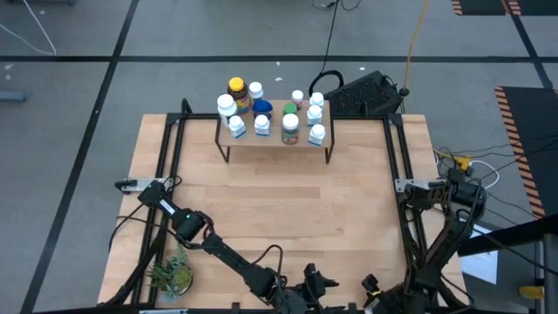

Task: Pick and place medicine bottles onto shelf by color
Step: Put the white black medicine bottle on the shelf

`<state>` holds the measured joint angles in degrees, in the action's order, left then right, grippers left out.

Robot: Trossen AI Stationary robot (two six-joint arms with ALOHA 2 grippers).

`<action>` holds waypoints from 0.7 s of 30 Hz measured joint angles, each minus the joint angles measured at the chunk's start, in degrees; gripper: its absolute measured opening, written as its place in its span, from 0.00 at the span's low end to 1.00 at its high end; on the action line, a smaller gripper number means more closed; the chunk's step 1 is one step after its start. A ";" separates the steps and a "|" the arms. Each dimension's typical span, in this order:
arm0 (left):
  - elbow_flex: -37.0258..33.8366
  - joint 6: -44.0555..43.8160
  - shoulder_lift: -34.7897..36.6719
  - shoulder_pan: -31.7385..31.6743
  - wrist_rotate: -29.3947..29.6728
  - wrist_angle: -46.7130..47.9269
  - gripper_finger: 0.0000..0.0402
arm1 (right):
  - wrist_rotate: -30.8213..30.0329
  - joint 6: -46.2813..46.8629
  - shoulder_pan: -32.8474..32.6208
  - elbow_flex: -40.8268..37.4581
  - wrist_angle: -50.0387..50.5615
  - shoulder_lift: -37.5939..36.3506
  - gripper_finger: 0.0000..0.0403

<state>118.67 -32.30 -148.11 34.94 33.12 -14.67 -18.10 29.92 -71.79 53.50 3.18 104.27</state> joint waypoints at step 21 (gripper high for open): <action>-0.08 -6.17 5.09 -6.82 -1.18 7.26 0.80 | -41.00 -23.06 9.52 -0.22 26.24 -18.15 0.37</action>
<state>118.59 -38.47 -143.02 28.12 31.94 -7.41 -59.10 6.86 -62.27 53.28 29.42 86.13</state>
